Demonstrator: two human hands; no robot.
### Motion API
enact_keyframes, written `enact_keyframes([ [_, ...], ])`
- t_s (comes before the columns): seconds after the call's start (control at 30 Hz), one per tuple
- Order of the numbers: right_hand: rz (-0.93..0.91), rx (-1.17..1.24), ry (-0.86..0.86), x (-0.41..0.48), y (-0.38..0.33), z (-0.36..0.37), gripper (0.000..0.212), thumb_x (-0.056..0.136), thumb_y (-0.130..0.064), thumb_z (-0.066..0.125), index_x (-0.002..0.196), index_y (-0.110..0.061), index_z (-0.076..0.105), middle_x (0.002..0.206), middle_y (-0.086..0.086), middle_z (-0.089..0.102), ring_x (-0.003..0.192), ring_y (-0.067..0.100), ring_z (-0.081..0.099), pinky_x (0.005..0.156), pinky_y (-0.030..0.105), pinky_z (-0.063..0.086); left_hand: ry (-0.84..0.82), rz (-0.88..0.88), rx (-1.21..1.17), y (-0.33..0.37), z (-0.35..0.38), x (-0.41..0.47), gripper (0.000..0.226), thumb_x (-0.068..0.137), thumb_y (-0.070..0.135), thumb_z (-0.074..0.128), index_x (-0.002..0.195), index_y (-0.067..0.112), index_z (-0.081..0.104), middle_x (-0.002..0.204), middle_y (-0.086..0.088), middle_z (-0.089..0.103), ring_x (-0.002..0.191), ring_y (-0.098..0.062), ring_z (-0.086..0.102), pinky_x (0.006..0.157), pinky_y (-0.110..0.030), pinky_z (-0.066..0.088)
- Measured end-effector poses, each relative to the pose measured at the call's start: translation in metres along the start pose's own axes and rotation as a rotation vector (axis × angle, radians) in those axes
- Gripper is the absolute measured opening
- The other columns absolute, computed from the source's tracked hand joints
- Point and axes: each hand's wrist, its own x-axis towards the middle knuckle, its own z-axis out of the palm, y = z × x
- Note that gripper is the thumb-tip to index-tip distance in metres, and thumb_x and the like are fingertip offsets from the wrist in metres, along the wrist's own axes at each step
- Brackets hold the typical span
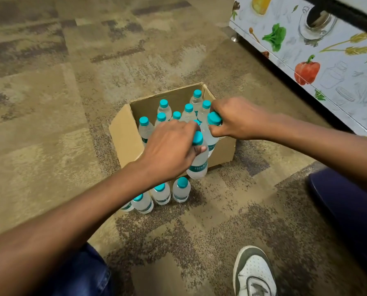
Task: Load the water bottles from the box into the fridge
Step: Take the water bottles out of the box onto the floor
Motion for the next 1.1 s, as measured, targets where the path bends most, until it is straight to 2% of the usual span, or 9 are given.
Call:
enact_keyframes([
  [0.1, 0.039, 0.026, -0.03, -0.011, -0.003, 0.008, 0.027, 0.077, -0.038, 0.059, 0.076, -0.014, 0.046, 0.064, 0.003, 0.049, 0.054, 0.02, 0.046, 0.051, 0.035, 0.042, -0.046, 0.054, -0.029, 0.008, 0.008, -0.005, 0.039, 0.091, 0.048, 0.052, 0.111, 0.014, 0.055, 0.096, -0.005, 0.064, 0.09, -0.024, 0.055, 0.072, -0.035, 0.035],
  [0.2, 0.06, 0.042, -0.117, -0.024, -0.009, 0.029, 0.028, 0.077, -0.04, 0.06, 0.078, -0.016, 0.046, 0.064, -0.001, 0.048, 0.055, 0.017, 0.046, 0.05, 0.032, 0.044, -0.115, 0.113, -0.036, 0.013, 0.021, -0.011, 0.037, 0.091, 0.049, 0.052, 0.107, 0.016, 0.054, 0.092, -0.003, 0.065, 0.085, -0.023, 0.057, 0.072, -0.037, 0.045],
  [0.33, 0.059, 0.042, -0.232, -0.044, -0.02, 0.063, 0.029, 0.081, -0.038, 0.063, 0.08, -0.014, 0.047, 0.067, 0.001, 0.051, 0.06, 0.022, 0.052, 0.05, 0.03, 0.041, -0.263, 0.175, 0.007, 0.022, 0.042, -0.022, 0.035, 0.09, 0.051, 0.053, 0.104, 0.019, 0.053, 0.087, 0.002, 0.061, 0.08, -0.018, 0.055, 0.075, -0.038, 0.049],
  [0.43, 0.082, 0.043, -0.334, -0.056, -0.032, 0.083, 0.027, 0.079, -0.034, 0.064, 0.088, -0.013, 0.049, 0.073, 0.002, 0.051, 0.064, 0.023, 0.052, 0.045, 0.027, 0.035, -0.397, 0.222, 0.094, 0.023, 0.054, -0.027, 0.031, 0.089, 0.044, 0.055, 0.104, 0.018, 0.053, 0.082, 0.001, 0.06, 0.075, -0.019, 0.056, 0.078, -0.036, 0.05],
  [0.53, 0.064, 0.052, -0.384, -0.058, -0.042, 0.098, 0.025, 0.08, -0.032, 0.064, 0.088, -0.014, 0.049, 0.076, 0.003, 0.052, 0.063, 0.021, 0.051, 0.043, 0.025, 0.033, -0.51, 0.249, 0.176, 0.017, 0.066, -0.034, 0.026, 0.085, 0.037, 0.058, 0.099, 0.016, 0.053, 0.073, -0.001, 0.059, 0.066, -0.02, 0.057, 0.079, -0.038, 0.051],
  [0.67, 0.088, 0.081, -0.398, -0.05, -0.053, 0.11, 0.027, 0.082, -0.035, 0.065, 0.088, -0.013, 0.051, 0.077, 0.004, 0.054, 0.065, 0.021, 0.054, 0.048, 0.027, 0.041, -0.622, 0.278, 0.246, 0.006, 0.079, -0.043, 0.021, 0.079, 0.031, 0.06, 0.092, 0.015, 0.057, 0.068, 0.0, 0.056, 0.062, -0.021, 0.053, 0.079, -0.032, 0.045],
  [0.83, 0.12, 0.109, -0.408, -0.042, -0.07, 0.123, 0.029, 0.082, -0.035, 0.068, 0.09, -0.012, 0.052, 0.078, 0.005, 0.057, 0.068, 0.021, 0.057, 0.052, 0.031, 0.047, -0.648, 0.339, 0.269, -0.005, 0.092, -0.055, 0.018, 0.08, 0.031, 0.058, 0.085, 0.014, 0.051, 0.065, -0.002, 0.052, 0.058, -0.021, 0.047, 0.082, -0.035, 0.044],
  [0.97, 0.106, 0.106, -0.427, -0.034, -0.072, 0.121, 0.027, 0.083, -0.032, 0.067, 0.093, -0.011, 0.052, 0.079, 0.004, 0.055, 0.068, 0.021, 0.055, 0.048, 0.027, 0.039, -0.644, 0.375, 0.281, -0.008, 0.095, -0.054, 0.019, 0.08, 0.03, 0.056, 0.089, 0.012, 0.054, 0.065, -0.003, 0.052, 0.058, -0.023, 0.048, 0.08, -0.035, 0.042],
  [1.1, 0.098, 0.096, -0.528, -0.028, -0.07, 0.117, 0.03, 0.081, -0.029, 0.068, 0.096, -0.012, 0.05, 0.075, 0.002, 0.049, 0.07, 0.022, 0.052, 0.045, 0.026, 0.034, -0.691, 0.391, 0.341, -0.009, 0.093, -0.051, 0.014, 0.082, 0.026, 0.054, 0.086, 0.012, 0.052, 0.062, -0.003, 0.045, 0.056, -0.023, 0.044, 0.08, -0.035, 0.045],
])
